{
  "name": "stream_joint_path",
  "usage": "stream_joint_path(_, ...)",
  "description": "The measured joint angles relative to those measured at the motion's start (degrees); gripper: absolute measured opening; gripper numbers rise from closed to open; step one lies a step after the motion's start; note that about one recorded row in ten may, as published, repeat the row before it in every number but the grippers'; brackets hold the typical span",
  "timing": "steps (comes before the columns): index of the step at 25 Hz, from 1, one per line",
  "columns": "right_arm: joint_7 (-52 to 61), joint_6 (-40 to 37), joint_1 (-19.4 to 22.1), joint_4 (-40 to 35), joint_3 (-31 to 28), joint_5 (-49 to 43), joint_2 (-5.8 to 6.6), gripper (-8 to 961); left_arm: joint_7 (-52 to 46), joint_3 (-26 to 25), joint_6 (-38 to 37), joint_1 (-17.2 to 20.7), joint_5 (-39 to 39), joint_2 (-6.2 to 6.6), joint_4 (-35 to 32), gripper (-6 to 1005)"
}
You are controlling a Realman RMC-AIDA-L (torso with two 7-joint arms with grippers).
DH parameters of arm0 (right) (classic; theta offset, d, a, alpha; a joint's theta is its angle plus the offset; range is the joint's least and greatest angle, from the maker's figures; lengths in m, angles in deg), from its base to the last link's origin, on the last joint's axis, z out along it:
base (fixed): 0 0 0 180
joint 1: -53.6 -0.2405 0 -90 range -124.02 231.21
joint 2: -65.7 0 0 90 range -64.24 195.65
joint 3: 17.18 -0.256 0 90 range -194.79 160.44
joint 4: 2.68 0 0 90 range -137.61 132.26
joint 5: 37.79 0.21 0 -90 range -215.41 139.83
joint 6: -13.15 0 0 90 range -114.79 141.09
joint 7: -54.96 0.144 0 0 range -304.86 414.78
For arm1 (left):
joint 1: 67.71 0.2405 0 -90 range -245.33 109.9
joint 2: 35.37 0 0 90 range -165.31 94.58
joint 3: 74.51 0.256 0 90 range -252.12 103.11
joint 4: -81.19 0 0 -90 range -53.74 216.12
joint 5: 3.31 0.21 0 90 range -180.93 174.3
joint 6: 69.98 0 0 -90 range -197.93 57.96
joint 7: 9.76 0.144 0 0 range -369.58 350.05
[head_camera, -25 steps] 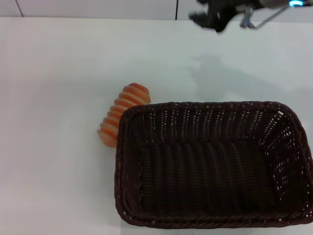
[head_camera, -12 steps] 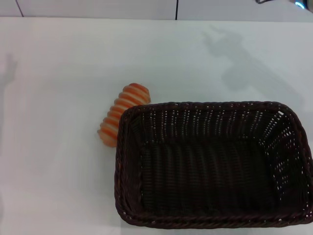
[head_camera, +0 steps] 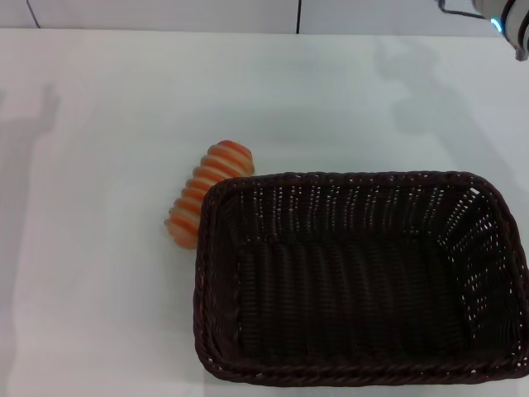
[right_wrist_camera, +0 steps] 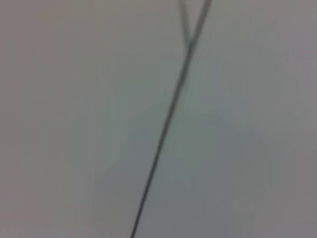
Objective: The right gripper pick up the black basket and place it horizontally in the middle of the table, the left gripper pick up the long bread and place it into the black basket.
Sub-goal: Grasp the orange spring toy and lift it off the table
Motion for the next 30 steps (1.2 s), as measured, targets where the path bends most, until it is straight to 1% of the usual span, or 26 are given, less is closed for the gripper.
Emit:
stream_joint_path(4,0.11,-1.12,0.83,-1.79,1.99,0.26,0.03,318,0.02,0.13,-0.32,0.03,0.00,0.01,0.03,806)
stream_joint_path(8,-0.06,-1.01,1.39,-3.19,4.38,-3.18,0.26,318,0.03,0.17,-0.40,0.08,-0.03,0.05,0.03,805)
stream_joint_path(11,-0.06,-0.82,2.11,-4.57,4.86,-5.53,0.26,318,0.04,0.48,-0.45,0.08,-0.03,0.07,0.02,805)
stream_joint_path(15,-1.52,-1.01,2.85,-6.81,5.51,-6.07,0.35,318,0.04,0.81,-0.47,0.01,-0.03,0.09,0.00,804)
stream_joint_path(18,-3.67,-4.15,3.77,-8.80,7.61,-9.12,0.18,318,0.04,1.31,-0.49,-0.11,-0.05,0.10,0.03,804)
stream_joint_path(19,-3.67,-6.70,3.94,-9.12,9.07,-11.31,0.12,318,0.04,1.48,-0.50,-0.12,-0.03,0.09,0.05,804)
stream_joint_path(21,-3.34,-14.86,3.87,-8.79,13.86,-17.00,0.12,318,0.04,1.58,-0.52,-0.16,-0.02,0.09,0.09,803)
stream_joint_path(23,-1.28,-24.67,3.53,-7.14,19.06,-23.56,0.21,318,0.04,1.80,-0.52,-0.15,-0.04,0.09,0.10,803)
stream_joint_path(24,1.53,-30.08,3.37,-5.65,21.94,-28.17,0.25,318,0.04,1.91,-0.52,-0.12,-0.03,0.09,0.11,803)
stream_joint_path(25,5.49,-34.72,3.29,-4.00,24.01,-33.14,0.30,318,0.04,2.18,-0.52,-0.02,-0.05,0.08,0.15,803)
stream_joint_path(27,14.47,-41.33,3.31,-0.90,26.15,-42.43,0.36,319,0.04,2.48,-0.59,0.16,-0.04,0.08,0.38,802)
stream_joint_path(28,21.60,-44.87,3.45,1.15,26.38,-47.95,0.36,319,0.04,2.63,-0.64,0.31,-0.03,0.08,0.55,802)
stream_joint_path(29,36.71,-51.86,3.84,5.49,25.71,-56.98,0.40,319,0.04,2.88,-0.71,0.60,-0.02,0.08,0.89,802)
stream_joint_path(30,36.71,-51.86,3.84,5.49,25.71,-56.98,0.40,319,0.04,2.88,-0.71,0.60,-0.02,0.08,0.89,802)
